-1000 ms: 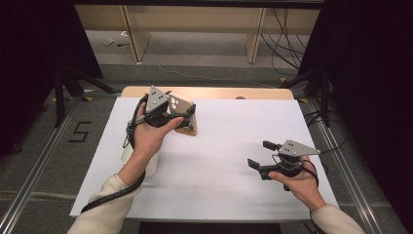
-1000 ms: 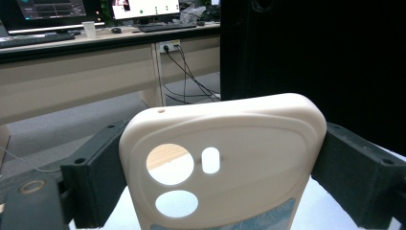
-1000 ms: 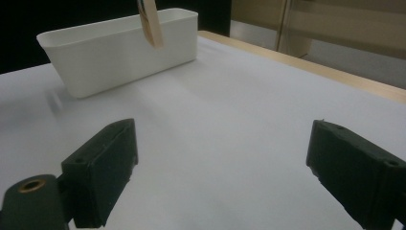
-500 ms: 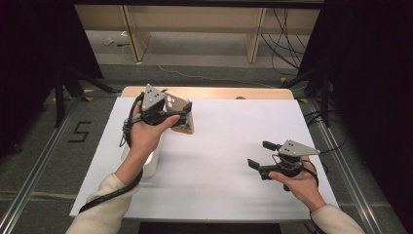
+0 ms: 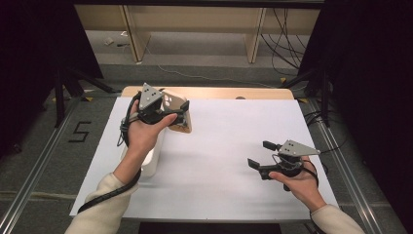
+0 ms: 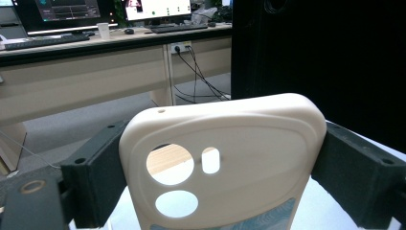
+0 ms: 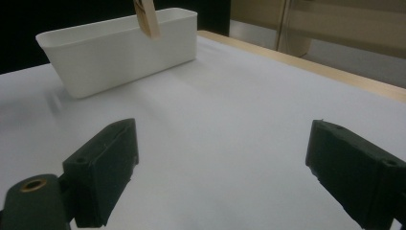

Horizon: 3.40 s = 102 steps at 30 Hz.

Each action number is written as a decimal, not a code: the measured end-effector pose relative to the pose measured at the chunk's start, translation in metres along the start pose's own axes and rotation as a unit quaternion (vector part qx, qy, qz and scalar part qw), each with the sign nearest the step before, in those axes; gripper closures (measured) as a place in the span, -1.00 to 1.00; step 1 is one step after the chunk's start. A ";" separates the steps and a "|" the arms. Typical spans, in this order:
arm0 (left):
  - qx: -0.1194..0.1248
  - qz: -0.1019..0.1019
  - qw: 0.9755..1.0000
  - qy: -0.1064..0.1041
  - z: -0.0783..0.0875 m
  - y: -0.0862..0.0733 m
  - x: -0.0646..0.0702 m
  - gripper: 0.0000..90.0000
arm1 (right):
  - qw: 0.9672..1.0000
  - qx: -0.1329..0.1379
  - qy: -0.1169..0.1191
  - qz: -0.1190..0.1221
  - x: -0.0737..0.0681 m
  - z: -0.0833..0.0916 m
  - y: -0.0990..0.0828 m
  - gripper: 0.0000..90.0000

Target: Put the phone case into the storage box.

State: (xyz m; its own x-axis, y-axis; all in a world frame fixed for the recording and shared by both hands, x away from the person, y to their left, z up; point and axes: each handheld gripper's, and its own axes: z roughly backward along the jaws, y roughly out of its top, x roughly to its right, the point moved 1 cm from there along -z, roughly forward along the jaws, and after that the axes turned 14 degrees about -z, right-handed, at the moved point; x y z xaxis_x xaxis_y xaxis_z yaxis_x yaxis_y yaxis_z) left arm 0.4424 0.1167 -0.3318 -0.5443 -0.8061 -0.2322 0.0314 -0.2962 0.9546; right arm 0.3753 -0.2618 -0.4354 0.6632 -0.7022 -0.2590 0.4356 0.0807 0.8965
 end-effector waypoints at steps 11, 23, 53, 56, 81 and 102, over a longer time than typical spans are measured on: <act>0.002 0.003 1.000 0.006 0.002 0.000 -0.003 -0.76 | 1.000 0.000 0.000 -0.002 0.000 0.000 0.000 -0.74; 0.004 0.002 1.000 0.014 0.004 0.001 -0.009 -0.76 | 1.000 0.000 0.001 -0.001 0.000 -0.001 -0.001 -0.74; 0.000 0.003 0.999 0.033 0.010 0.000 -0.024 -0.76 | 1.000 -0.003 0.000 -0.002 0.000 0.000 -0.001 -0.74; 0.000 0.003 0.999 0.036 0.011 0.000 -0.025 -0.76 | 1.000 -0.001 0.001 -0.003 0.000 -0.001 -0.001 -0.74; -0.006 0.003 0.999 0.049 0.016 -0.002 -0.036 -0.76 | 1.000 -0.002 0.002 -0.002 0.000 -0.001 -0.001 -0.74; -0.016 0.004 0.998 0.067 0.019 -0.006 -0.047 -0.76 | 1.000 -0.002 0.002 -0.002 0.000 -0.001 -0.001 -0.73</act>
State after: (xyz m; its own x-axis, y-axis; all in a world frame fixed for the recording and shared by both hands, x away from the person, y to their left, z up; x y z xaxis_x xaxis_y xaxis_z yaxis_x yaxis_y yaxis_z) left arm 0.4518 0.1657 -0.3230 -0.4272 -0.8690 -0.2497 0.0626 -0.3039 0.9507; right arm 0.3755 -0.2614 -0.4368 0.6641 -0.6995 -0.2639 0.4405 0.0809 0.8941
